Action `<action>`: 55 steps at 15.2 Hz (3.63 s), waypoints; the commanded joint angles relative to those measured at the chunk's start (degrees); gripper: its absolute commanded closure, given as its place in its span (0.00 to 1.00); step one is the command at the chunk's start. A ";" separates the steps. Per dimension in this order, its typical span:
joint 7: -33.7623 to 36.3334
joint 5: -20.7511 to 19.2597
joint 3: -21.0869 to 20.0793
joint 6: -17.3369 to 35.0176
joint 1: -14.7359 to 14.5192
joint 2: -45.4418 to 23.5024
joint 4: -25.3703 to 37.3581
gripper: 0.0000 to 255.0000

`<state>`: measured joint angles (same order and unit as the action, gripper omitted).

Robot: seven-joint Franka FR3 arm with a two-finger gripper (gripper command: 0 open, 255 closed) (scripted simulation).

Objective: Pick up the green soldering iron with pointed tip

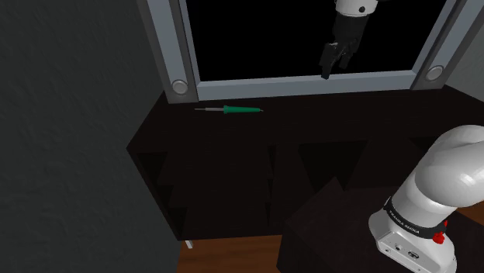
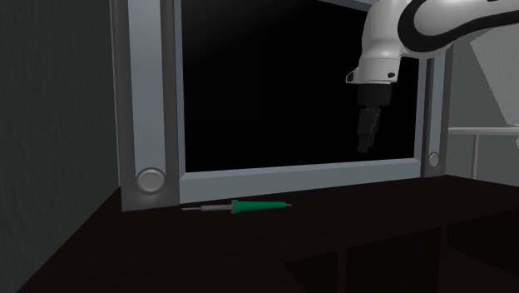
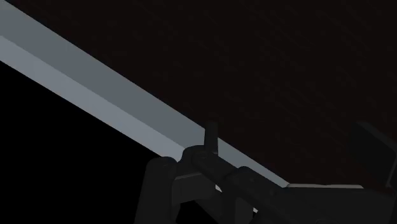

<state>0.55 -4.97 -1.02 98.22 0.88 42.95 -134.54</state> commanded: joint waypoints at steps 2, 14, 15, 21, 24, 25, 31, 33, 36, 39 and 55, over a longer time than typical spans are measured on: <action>-0.02 0.30 -0.52 1.00 -0.54 -1.74 0.71 0.00; -0.44 1.92 -7.11 9.76 -5.90 -22.87 12.78 0.00; -0.45 1.85 -7.69 10.20 -6.28 -24.64 14.07 0.00; -0.30 0.63 -11.14 11.95 -8.58 -35.32 22.69 0.00; -0.11 -0.51 -12.78 12.21 -9.87 -40.73 27.59 0.00; -0.03 -0.96 -13.31 12.20 -10.34 -42.56 29.32 0.00; 0.41 -3.06 -15.10 13.23 -12.39 -49.69 34.92 0.00; 0.60 -3.19 -15.07 14.71 -12.37 -49.86 33.59 0.00; 0.91 -3.42 -15.03 16.91 -12.36 -50.20 31.71 0.00; 1.01 -3.48 -15.04 17.34 -12.38 -50.29 31.35 1.00; 0.28 -2.98 -15.12 12.17 -12.40 -49.60 35.91 1.00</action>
<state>0.94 -8.02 -16.13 111.25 -11.52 -6.71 -99.42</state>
